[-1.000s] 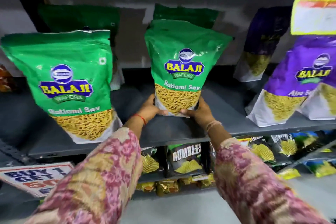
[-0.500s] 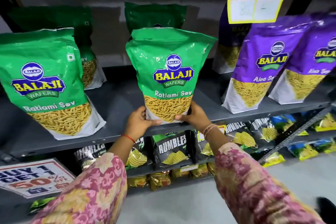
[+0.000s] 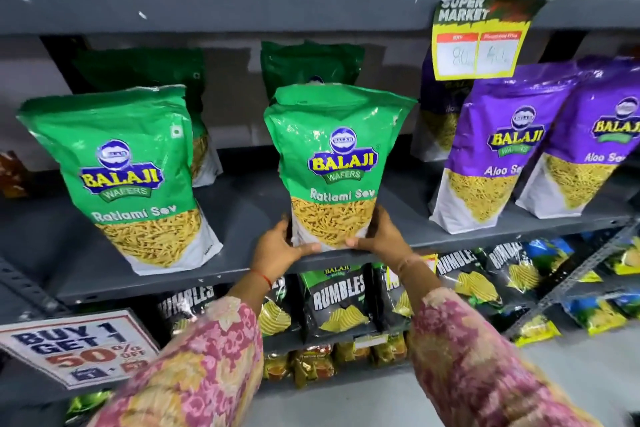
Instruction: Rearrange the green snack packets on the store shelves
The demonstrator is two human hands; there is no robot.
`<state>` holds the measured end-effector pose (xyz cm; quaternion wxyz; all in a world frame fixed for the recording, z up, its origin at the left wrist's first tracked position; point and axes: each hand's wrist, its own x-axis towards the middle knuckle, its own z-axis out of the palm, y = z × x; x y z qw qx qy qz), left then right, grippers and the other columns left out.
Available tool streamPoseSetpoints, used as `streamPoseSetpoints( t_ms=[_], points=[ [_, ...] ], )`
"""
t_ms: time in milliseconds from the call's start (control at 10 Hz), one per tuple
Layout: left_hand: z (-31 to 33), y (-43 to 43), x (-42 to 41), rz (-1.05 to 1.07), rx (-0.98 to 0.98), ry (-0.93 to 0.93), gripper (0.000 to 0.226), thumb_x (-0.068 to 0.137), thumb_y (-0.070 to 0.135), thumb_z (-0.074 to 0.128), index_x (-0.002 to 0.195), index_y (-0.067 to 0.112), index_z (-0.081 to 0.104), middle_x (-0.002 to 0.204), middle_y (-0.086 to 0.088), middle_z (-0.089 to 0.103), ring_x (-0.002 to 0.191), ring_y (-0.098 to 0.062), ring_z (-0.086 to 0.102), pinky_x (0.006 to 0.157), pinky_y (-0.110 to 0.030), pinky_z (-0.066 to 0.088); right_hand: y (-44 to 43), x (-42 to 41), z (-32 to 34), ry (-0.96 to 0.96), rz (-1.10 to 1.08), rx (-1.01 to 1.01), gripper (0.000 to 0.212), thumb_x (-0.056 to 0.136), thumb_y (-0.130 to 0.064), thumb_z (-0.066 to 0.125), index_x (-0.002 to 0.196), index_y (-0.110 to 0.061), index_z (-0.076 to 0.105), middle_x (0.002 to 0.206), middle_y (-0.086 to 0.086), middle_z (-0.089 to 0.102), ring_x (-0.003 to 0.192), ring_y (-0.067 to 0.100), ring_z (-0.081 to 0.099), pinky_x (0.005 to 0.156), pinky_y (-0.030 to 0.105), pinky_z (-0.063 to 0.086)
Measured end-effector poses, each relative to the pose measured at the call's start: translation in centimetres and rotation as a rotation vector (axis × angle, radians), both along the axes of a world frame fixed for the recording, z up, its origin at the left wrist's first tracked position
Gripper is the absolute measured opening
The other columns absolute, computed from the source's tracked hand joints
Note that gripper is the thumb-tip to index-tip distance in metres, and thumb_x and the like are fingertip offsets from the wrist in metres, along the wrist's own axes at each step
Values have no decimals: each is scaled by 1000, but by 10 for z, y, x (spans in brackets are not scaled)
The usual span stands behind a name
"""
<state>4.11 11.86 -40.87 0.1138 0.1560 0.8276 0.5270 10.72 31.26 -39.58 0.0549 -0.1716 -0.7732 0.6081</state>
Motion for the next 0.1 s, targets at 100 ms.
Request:
streamPoseSetpoints(
  t_ms=[100],
  points=[
    [17, -17, 27, 242, 48, 292, 51, 73, 34, 71, 116, 10, 58, 105, -6, 70, 99, -14, 63, 83, -17, 46, -23, 26, 7, 181, -257, 234, 104, 56, -11, 83, 140, -10, 20, 151, 15, 23, 140, 29, 18, 116, 46, 17]
  ],
)
